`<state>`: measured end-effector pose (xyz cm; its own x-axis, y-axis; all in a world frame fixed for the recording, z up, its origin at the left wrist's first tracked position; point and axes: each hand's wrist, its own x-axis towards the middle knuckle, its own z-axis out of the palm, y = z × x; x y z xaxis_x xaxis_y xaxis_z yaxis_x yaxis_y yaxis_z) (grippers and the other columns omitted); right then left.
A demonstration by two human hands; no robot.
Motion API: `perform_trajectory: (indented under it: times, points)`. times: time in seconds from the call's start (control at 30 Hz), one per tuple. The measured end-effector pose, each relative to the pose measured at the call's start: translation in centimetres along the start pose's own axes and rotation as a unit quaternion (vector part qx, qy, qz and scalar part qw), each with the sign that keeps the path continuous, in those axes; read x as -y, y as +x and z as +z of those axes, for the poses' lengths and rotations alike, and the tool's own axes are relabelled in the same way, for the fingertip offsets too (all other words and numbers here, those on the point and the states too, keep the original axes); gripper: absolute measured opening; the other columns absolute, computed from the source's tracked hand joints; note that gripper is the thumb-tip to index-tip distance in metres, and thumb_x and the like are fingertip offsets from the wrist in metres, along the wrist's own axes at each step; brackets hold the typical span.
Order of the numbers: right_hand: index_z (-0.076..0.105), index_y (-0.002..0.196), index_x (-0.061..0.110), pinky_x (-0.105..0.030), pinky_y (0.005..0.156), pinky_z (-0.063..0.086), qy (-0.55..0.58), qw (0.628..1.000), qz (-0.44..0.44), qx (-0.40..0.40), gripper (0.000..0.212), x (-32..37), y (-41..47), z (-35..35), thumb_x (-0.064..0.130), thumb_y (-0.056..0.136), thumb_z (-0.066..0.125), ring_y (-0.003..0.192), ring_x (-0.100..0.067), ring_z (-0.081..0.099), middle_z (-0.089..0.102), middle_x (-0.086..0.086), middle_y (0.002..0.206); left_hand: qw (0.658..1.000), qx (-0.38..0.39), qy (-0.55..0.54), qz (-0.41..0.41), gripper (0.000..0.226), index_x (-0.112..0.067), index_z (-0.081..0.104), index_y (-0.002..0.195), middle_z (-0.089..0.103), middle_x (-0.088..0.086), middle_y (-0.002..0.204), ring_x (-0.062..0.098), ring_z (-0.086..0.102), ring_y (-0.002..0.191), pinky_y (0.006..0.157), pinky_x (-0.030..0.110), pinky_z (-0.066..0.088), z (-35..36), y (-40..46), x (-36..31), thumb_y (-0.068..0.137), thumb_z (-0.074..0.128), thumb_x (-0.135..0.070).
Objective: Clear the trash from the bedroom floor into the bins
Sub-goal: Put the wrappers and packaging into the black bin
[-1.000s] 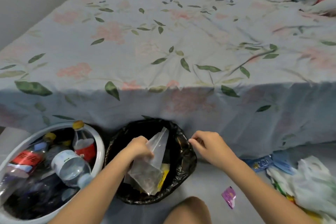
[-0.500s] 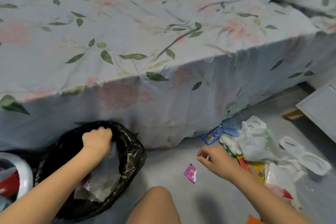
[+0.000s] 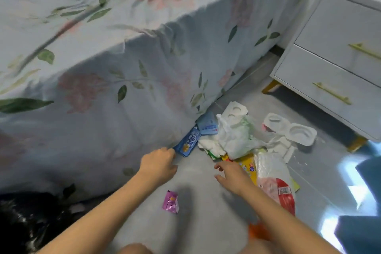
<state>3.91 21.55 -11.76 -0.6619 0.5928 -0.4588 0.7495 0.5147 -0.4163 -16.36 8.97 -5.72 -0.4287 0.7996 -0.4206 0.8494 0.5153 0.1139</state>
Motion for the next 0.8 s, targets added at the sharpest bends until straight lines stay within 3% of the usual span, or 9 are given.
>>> perform_trajectory:
  times: [0.13,0.27,0.37,0.47,0.63,0.8]
  points:
    - [0.048,0.134,0.016,-0.030,0.104,0.036,-0.002,1.000,0.006,-0.023,0.044,-2.3,4.4,0.6,0.029,0.093,0.055,0.124,-0.024,0.046,0.054,-0.007,0.133,0.998,0.037,-0.060,0.002,0.041,-0.014,0.053,0.124,0.054,0.007,0.127,0.027,0.055,0.116,0.092,0.039,0.049,4.6,6.6,-1.8,0.091,0.050,-0.038]
    - [0.040,0.140,0.011,-0.028,0.109,0.027,0.027,0.998,-0.031,-0.049,0.048,-2.6,9.5,1.8,0.020,0.094,0.053,0.128,-0.026,0.038,0.045,-0.010,0.140,0.981,0.017,-0.174,-0.083,0.043,-0.011,0.055,0.125,0.059,0.014,0.128,0.032,0.058,0.115,0.093,0.037,0.049,7.3,12.4,-1.9,0.096,0.045,-0.041]
    - [0.035,0.142,0.009,-0.031,0.110,0.028,0.017,0.997,-0.038,-0.066,0.054,-2.6,12.3,2.8,0.022,0.093,0.056,0.127,-0.027,0.037,0.042,-0.011,0.142,0.972,0.016,-0.198,-0.124,0.060,-0.009,0.039,0.143,0.046,0.015,0.145,0.032,0.046,0.132,0.108,0.036,0.039,9.1,15.2,-1.6,0.093,0.050,-0.042]
    - [0.032,0.143,0.010,-0.034,0.108,0.032,-0.007,0.997,-0.005,-0.074,0.064,-2.9,14.1,3.6,0.036,0.091,0.058,0.126,-0.028,0.039,0.045,-0.010,0.139,0.966,0.009,-0.207,-0.156,0.074,-0.006,0.028,0.147,0.034,0.015,0.154,0.032,0.034,0.141,0.117,0.039,0.028,10.3,17.1,-1.3,0.090,0.057,-0.043]
    - [0.042,0.134,0.021,-0.038,0.094,0.036,-0.097,0.991,0.027,-0.093,0.060,-3.6,15.7,4.7,0.053,0.085,0.056,0.118,-0.026,0.043,0.049,-0.005,0.130,0.957,0.003,-0.216,-0.192,0.072,-0.010,0.042,0.139,0.046,0.012,0.145,0.031,0.046,0.131,0.108,0.036,0.037,11.3,19.2,-1.9,0.082,0.066,-0.045]
    - [0.046,0.125,0.012,-0.035,0.092,0.039,-0.061,0.994,0.027,-0.082,0.042,-3.6,15.7,5.8,0.034,0.091,0.058,0.111,-0.027,0.047,0.052,-0.010,0.122,0.947,0.015,-0.276,-0.161,0.053,-0.019,0.058,0.123,0.060,0.007,0.131,0.025,0.058,0.117,0.098,0.028,0.044,11.4,19.1,-1.8,0.075,0.072,-0.033]
